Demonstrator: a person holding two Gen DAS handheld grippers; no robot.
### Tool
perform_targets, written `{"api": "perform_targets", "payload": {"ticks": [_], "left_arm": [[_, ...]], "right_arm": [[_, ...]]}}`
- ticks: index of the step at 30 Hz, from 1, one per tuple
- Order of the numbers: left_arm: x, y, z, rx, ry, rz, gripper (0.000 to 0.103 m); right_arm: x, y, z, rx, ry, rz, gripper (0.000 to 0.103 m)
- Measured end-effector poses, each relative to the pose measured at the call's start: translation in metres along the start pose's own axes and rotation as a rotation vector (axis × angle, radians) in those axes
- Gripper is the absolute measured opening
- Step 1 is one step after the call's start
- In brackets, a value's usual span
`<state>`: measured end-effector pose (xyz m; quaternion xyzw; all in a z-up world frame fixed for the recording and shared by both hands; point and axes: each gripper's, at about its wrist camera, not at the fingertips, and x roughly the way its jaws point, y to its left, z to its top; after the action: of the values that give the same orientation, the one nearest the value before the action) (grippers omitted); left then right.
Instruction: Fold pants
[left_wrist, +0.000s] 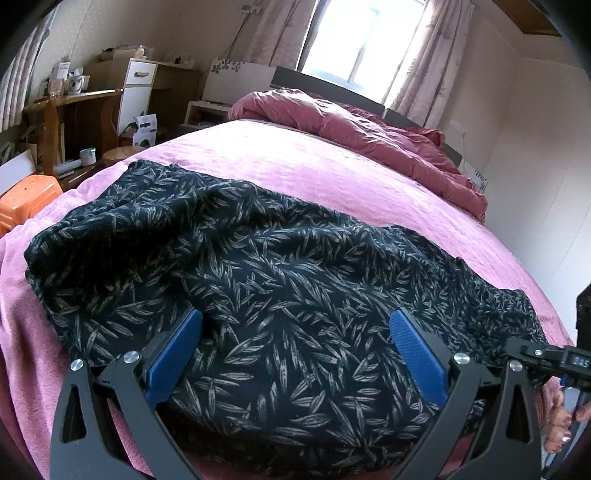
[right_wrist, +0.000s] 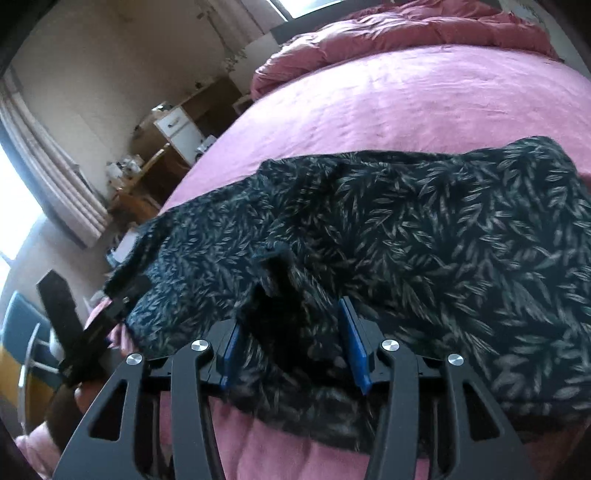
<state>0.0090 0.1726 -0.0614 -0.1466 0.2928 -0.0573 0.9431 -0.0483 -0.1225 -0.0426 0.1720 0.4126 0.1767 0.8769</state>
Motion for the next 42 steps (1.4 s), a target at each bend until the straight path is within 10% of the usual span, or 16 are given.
{"api": "perform_targets", "payload": {"ticks": [4, 9, 15, 29, 34, 42], "left_arm": [[-0.008, -0.014, 0.002, 0.014, -0.019, 0.015, 0.101], [-0.012, -0.074, 0.02, 0.056, -0.025, -0.178, 0.101], [0.061, -0.147, 0.022, 0.096, 0.246, -0.266, 0.098], [0.092, -0.202, -0.009, 0.101, 0.351, -0.317, 0.013], [0.049, -0.19, -0.009, 0.051, 0.214, -0.332, 0.011], [0.076, -0.201, -0.041, 0.073, 0.284, -0.281, 0.019]], "right_arm": [[-0.037, -0.026, -0.009, 0.114, -0.095, 0.044, 0.047], [-0.077, -0.063, 0.018, 0.196, -0.239, -0.063, 0.047], [-0.068, -0.107, 0.049, 0.188, -0.189, -0.203, 0.047], [-0.033, -0.126, 0.054, 0.216, -0.109, -0.262, 0.033], [-0.049, -0.125, 0.05, 0.193, -0.165, -0.234, 0.033], [-0.022, -0.115, 0.05, 0.058, -0.074, -0.374, 0.033]]}}
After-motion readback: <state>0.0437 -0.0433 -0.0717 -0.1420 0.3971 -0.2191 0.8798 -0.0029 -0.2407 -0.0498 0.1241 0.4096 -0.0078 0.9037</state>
